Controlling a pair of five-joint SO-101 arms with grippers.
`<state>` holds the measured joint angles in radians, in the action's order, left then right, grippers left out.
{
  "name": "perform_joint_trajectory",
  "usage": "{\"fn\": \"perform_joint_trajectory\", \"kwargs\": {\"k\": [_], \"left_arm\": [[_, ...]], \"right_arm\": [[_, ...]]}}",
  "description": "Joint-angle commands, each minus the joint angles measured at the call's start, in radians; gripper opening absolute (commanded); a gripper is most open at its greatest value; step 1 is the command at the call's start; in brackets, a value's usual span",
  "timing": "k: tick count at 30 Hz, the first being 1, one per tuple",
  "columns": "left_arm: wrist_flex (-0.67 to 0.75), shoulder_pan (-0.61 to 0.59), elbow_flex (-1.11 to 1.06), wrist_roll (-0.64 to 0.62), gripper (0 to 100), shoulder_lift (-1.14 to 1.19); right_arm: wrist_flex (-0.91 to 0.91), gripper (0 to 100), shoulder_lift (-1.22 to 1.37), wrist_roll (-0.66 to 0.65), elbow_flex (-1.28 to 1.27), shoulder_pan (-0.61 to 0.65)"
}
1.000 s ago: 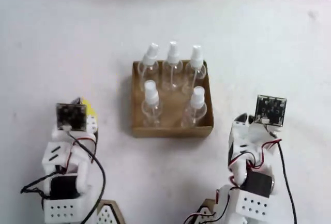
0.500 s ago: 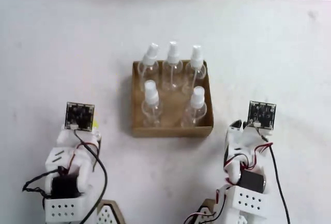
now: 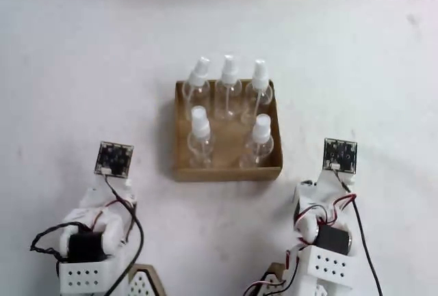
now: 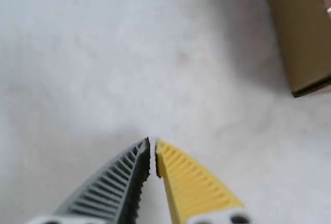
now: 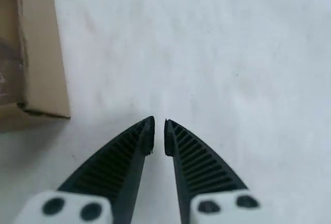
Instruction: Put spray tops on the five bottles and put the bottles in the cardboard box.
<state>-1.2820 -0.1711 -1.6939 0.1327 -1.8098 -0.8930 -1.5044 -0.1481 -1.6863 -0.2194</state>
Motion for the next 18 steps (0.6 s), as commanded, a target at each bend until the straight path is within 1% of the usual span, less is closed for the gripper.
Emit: {"fn": "perform_joint_trajectory", "kwargs": {"k": [1,5,7,10,13,18], "left_arm": [[-0.006,-0.007,0.003,-0.094,2,-0.013],[-0.006,-0.007,0.003,-0.103,2,-0.013],[-0.006,-0.007,0.003,-0.103,2,-0.013],[-0.006,-0.007,0.003,-0.103,2,-0.013],[-0.006,-0.007,0.003,-0.103,2,-0.013],[-0.006,-0.007,0.003,-0.103,2,-0.013]], "right_arm": [[-0.081,1.6,-0.01,-0.005,0.017,0.03],[-0.156,1.7,-0.01,-0.005,0.034,0.133],[-0.162,1.7,-0.01,-0.011,0.035,0.159],[-0.165,1.6,-0.01,-0.012,0.035,0.154],[-0.17,1.6,-0.01,-0.006,0.037,0.124],[-0.17,1.6,-0.01,-0.006,0.037,0.12]]}}
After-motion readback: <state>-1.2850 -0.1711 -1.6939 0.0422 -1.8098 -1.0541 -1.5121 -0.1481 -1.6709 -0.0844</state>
